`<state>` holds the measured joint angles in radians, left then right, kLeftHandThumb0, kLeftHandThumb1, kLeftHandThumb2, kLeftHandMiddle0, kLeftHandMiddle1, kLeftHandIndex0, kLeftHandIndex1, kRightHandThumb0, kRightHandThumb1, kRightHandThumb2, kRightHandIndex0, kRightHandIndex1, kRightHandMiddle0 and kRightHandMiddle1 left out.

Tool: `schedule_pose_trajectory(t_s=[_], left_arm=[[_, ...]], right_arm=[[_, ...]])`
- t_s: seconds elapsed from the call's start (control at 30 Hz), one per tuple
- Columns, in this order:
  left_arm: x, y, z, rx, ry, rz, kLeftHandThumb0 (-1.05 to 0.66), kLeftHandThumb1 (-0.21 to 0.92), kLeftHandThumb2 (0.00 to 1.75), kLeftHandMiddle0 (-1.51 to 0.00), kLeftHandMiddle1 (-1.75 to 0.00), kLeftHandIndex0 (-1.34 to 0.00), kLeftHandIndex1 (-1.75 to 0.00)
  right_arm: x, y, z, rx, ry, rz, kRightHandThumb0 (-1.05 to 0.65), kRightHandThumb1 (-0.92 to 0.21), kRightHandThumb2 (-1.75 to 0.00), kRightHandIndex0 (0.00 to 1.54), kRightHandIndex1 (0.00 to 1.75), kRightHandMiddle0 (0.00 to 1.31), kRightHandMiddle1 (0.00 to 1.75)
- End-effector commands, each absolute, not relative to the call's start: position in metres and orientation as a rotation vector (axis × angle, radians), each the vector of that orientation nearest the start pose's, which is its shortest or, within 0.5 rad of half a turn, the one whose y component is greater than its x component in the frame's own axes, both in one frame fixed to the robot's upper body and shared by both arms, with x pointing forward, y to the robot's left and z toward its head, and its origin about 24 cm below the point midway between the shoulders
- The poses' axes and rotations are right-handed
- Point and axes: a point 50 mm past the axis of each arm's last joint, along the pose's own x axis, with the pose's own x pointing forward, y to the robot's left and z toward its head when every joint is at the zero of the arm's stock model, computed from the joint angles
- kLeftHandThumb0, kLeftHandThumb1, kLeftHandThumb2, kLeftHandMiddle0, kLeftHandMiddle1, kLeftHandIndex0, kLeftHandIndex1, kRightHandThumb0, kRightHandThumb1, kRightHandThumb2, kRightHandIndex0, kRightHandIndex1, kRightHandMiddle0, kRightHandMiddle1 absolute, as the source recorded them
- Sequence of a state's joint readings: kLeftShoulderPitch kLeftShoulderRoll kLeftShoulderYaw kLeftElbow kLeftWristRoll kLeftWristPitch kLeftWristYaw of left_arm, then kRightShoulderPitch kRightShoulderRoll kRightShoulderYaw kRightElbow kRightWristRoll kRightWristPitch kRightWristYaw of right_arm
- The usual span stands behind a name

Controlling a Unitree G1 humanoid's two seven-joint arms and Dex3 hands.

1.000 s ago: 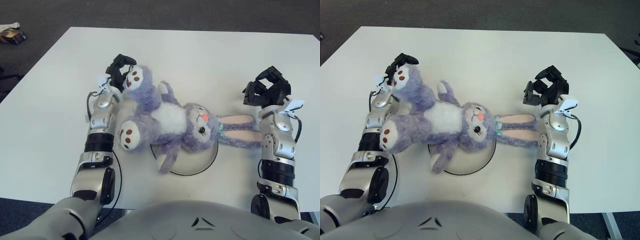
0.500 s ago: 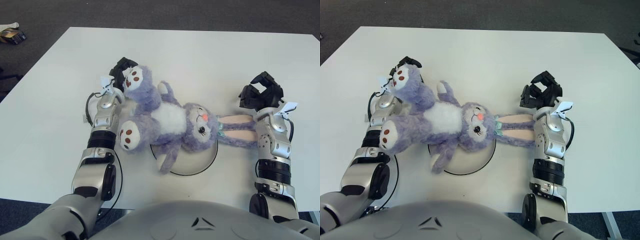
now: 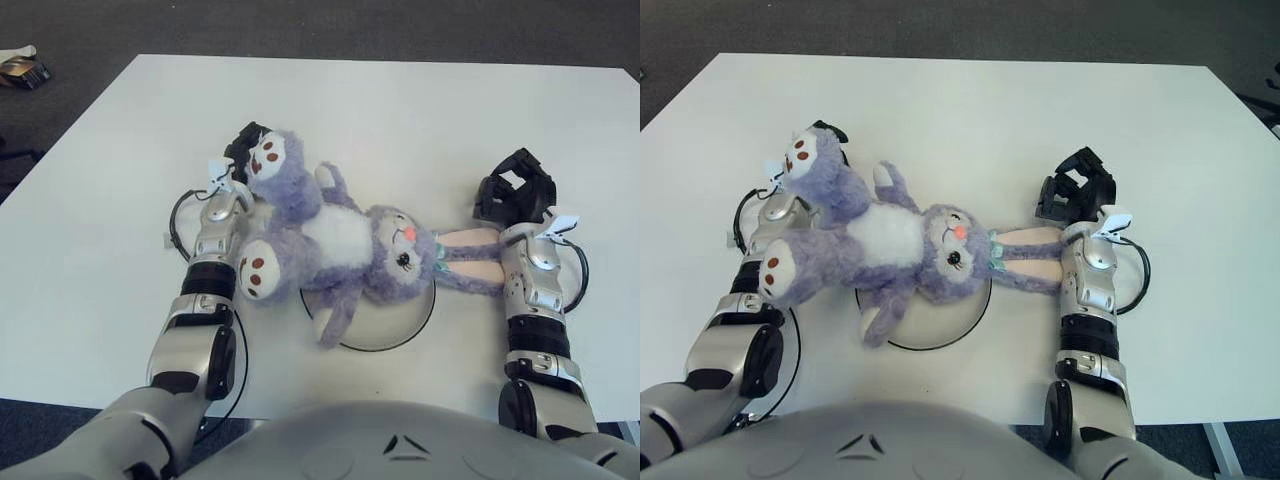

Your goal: Put the doll into the plate.

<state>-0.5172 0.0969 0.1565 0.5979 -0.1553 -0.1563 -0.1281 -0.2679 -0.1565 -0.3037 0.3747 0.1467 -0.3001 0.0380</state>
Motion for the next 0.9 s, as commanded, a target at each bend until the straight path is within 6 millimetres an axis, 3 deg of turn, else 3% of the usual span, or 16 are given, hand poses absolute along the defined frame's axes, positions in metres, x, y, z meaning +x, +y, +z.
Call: schedule_pose_trajectory(t_s=[0.0,0.87], left_arm=[[0.348,0.166,0.071,-0.099,-0.090,-0.055,-0.48,0.32,1.31,-1.14,-1.75,-0.61,-1.75],[0.333,0.165,0.056,-0.007,-0.103,0.017,-0.47,0.35,1.28,-1.17,-1.75,-0.59,-1.75]], right_arm=[[0.294,-0.243,0.063,-0.012,-0.245,-0.210,-0.52,-0.19,-1.47,1.33,1.75,0.72,1.74],[0.295,-0.238,0.042,-0.015,-0.093,-0.190,-0.51,-0.25,-1.40,1.30,1.75,0.67,1.75]])
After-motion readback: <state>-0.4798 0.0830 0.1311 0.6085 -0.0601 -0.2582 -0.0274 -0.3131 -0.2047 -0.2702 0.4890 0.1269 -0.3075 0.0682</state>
